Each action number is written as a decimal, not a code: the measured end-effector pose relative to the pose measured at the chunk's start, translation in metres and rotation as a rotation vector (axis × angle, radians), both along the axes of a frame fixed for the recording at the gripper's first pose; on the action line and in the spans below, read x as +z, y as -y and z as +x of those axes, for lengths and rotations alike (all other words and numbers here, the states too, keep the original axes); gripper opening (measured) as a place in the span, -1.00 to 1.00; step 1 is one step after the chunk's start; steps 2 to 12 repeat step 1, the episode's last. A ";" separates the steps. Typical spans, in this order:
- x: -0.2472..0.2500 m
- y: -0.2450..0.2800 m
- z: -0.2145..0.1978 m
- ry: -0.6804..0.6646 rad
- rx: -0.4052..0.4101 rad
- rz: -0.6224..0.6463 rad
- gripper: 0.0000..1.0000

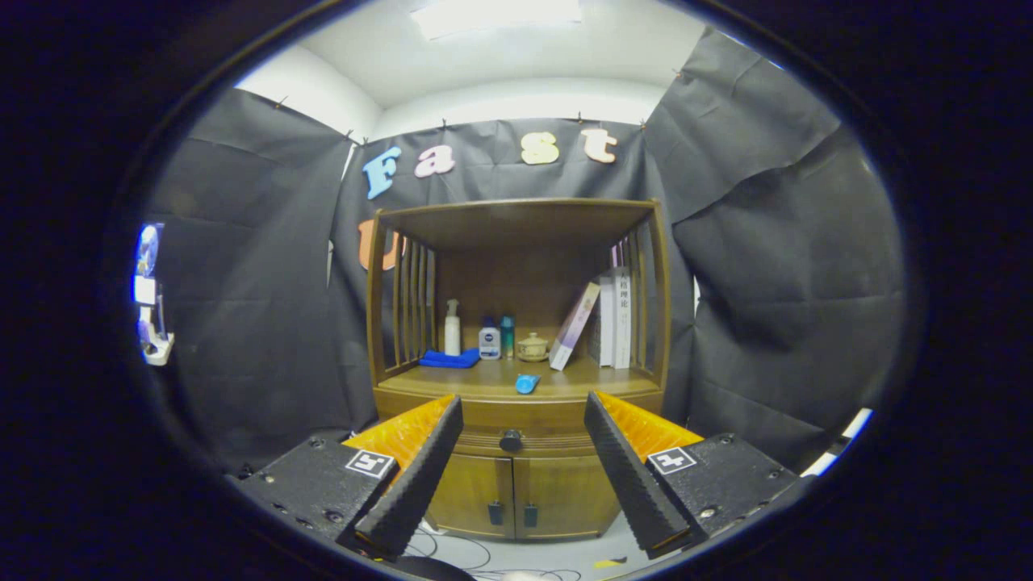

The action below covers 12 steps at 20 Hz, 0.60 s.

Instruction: Pull open the drawer, take out the items inside it, and place them on the countertop above the cabinet.

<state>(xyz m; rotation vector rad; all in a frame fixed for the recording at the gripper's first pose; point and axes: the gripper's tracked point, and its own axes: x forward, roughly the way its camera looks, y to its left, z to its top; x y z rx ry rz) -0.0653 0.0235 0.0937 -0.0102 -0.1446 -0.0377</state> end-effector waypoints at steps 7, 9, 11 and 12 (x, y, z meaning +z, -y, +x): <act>0.000 -0.003 -0.005 0.005 0.007 0.011 0.98; 0.000 -0.003 -0.005 0.005 0.007 0.011 0.98; 0.000 -0.003 -0.005 0.005 0.007 0.011 0.98; 0.000 -0.003 -0.005 0.005 0.007 0.011 0.98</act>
